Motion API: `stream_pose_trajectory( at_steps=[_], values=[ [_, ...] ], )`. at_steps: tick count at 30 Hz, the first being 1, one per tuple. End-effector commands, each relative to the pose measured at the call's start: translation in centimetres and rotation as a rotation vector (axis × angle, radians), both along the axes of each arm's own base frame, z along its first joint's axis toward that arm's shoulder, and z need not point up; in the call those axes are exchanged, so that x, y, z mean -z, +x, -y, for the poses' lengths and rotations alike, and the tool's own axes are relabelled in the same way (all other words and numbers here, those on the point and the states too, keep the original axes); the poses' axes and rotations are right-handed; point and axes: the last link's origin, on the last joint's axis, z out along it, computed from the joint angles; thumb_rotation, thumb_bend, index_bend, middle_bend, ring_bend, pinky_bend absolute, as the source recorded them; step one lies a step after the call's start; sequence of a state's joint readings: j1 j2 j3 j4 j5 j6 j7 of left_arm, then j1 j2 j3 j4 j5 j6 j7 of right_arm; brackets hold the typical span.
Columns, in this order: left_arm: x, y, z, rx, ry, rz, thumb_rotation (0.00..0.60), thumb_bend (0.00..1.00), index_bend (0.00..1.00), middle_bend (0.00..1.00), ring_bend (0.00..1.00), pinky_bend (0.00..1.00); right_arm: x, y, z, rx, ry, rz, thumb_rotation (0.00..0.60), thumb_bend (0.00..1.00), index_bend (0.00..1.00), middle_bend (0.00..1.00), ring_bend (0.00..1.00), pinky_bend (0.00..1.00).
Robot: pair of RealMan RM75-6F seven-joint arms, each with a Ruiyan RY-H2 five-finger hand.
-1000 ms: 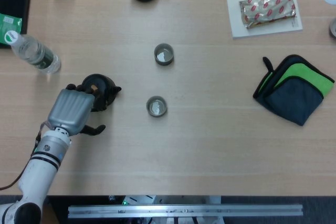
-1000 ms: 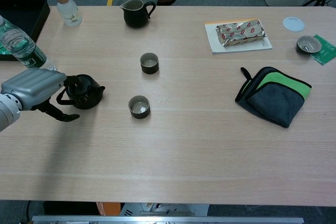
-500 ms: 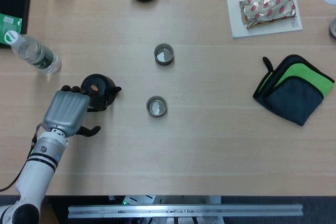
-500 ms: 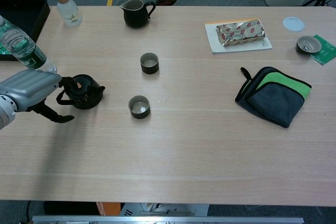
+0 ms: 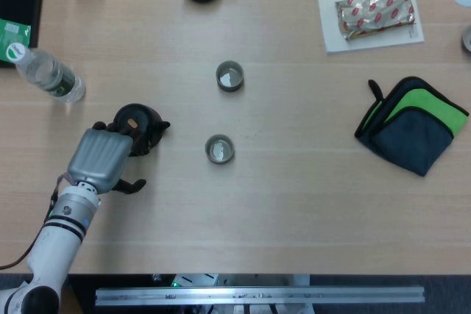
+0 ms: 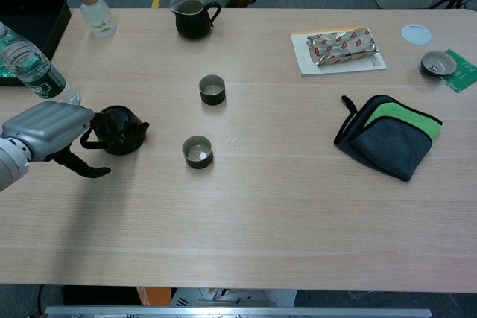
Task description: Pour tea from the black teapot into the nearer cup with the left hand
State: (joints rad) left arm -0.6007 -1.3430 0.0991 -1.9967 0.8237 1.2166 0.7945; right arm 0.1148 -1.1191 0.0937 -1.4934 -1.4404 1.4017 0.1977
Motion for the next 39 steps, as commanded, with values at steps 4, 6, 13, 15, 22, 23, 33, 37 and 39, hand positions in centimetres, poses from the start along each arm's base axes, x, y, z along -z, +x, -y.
stream_pose_trajectory(
  at_steps=[4,6,13,15,22,23,33,37,39],
  values=[
    [0.0,0.1,0.2,0.000,-0.003,-0.001,0.428,0.19,0.26,0.33,0.25,0.22,-0.1,0.0,0.0,0.000,-0.002,0.000,0.600,0.01,0.27,0.37,0.29,0.32],
    [0.0,0.2,0.2,0.002,-0.004,0.003,0.425,0.19,0.26,0.33,0.25,0.22,-0.1,0.0,0.0,0.000,-0.002,0.000,0.600,0.01,0.27,0.37,0.29,0.32],
    [0.3,0.5,0.4,0.012,-0.014,0.002,0.425,0.19,0.26,0.33,0.25,0.22,-0.2,-0.1,-0.2,0.004,-0.007,0.004,0.600,0.01,0.27,0.37,0.29,0.32],
    [0.4,0.6,0.4,0.013,-0.017,0.000,0.426,0.19,0.26,0.33,0.25,0.22,-0.3,-0.2,-0.3,0.006,-0.009,0.005,0.600,0.01,0.27,0.37,0.29,0.32],
    [0.7,0.5,0.5,0.010,-0.021,-0.007,0.431,0.19,0.26,0.33,0.25,0.22,-0.4,-0.3,-0.3,0.006,-0.011,0.006,0.600,0.01,0.27,0.37,0.29,0.32],
    [0.7,0.5,0.5,0.009,-0.021,-0.008,0.430,0.19,0.26,0.33,0.25,0.22,-0.4,-0.3,-0.3,0.007,-0.010,0.007,0.600,0.01,0.27,0.37,0.29,0.32],
    [0.8,0.3,0.6,-0.003,-0.029,-0.015,0.430,0.19,0.28,0.35,0.25,0.22,-0.3,-0.5,-0.3,0.010,-0.010,0.008,0.600,0.01,0.27,0.37,0.29,0.32],
    [1.0,0.2,0.7,-0.005,-0.037,-0.018,0.427,0.19,0.29,0.35,0.25,0.22,-0.3,-0.5,-0.3,0.012,-0.011,0.007,0.600,0.01,0.27,0.37,0.29,0.32],
    [1.0,0.1,0.7,-0.007,-0.038,-0.018,0.431,0.19,0.29,0.36,0.25,0.21,-0.3,-0.5,-0.3,0.014,-0.010,0.008,0.600,0.01,0.27,0.37,0.29,0.32]
  ],
)
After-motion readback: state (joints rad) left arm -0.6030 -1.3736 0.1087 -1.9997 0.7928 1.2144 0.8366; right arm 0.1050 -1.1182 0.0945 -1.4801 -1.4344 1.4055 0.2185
